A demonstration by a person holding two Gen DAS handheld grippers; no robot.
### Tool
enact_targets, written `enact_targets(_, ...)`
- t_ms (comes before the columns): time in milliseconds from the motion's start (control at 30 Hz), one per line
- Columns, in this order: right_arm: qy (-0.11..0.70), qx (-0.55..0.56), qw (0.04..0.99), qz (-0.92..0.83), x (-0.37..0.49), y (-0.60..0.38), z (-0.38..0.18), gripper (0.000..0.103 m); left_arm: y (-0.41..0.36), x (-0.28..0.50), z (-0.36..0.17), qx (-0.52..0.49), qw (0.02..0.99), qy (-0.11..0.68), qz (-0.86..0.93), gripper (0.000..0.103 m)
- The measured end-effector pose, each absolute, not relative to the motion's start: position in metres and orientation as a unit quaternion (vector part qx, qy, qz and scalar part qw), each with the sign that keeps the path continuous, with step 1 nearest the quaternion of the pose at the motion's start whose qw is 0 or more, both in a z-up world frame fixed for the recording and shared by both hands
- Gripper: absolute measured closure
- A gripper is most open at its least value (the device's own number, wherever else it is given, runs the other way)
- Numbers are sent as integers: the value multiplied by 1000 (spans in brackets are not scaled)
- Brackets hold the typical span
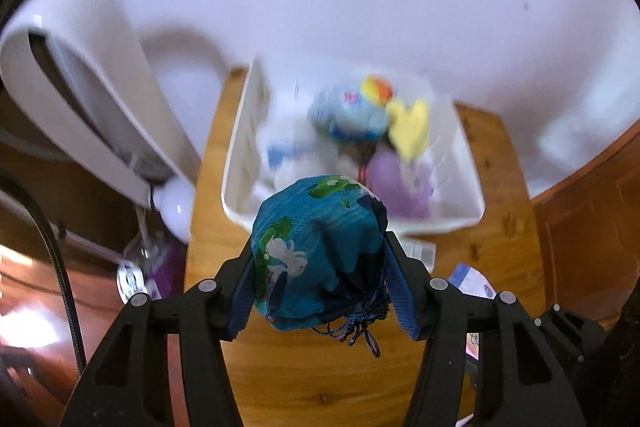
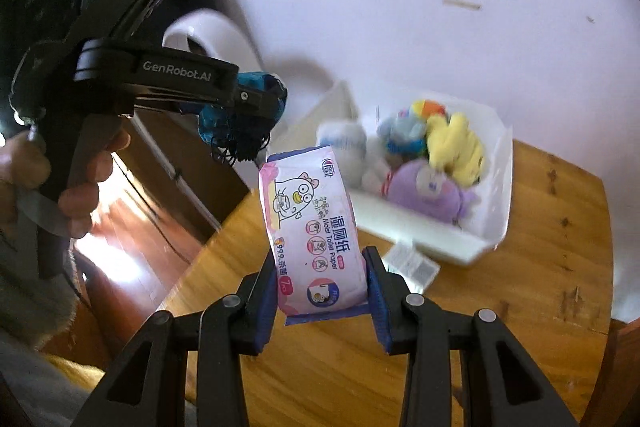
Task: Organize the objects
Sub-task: 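Lift the pouch and tissue packet and carry both over the tray, then open both grippers to drop the pouch and tissue packet into the tray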
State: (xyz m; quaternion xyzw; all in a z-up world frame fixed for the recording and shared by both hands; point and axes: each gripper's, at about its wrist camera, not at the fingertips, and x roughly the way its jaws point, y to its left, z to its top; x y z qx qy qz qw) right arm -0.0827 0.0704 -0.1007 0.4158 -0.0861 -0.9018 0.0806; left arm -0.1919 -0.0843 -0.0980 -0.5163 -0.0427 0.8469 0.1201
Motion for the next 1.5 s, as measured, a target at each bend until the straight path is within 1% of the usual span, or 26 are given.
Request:
enact_targets(200,-112,400,55,-908,-110,86,-78,63,-94,-227,-58,-471,115,-30,874,42)
enact_targets(500,-149,421,15,-895,-169,97,-79,63,-85,-287,-26,-455,96,-1,886,42)
enact_targets(800,-196,436,-11,-878,-206,110,-89,63,-76,-323,-25,-469,89,6,879,42)
enact_targets(1200,-197,442,-21,-875,-225,113,-91,62,-66,-342,-40,-480,78,30,873,42)
enact_targets(1400,-191,447,-16,-874,-227,113,-93,58,-63,-347,-43,-477,71,40,875,42)
enact_targets(1500,-188,448,-17,-874,-226,113,-94,51,-60,-352,-46,-478,66,45,875,40)
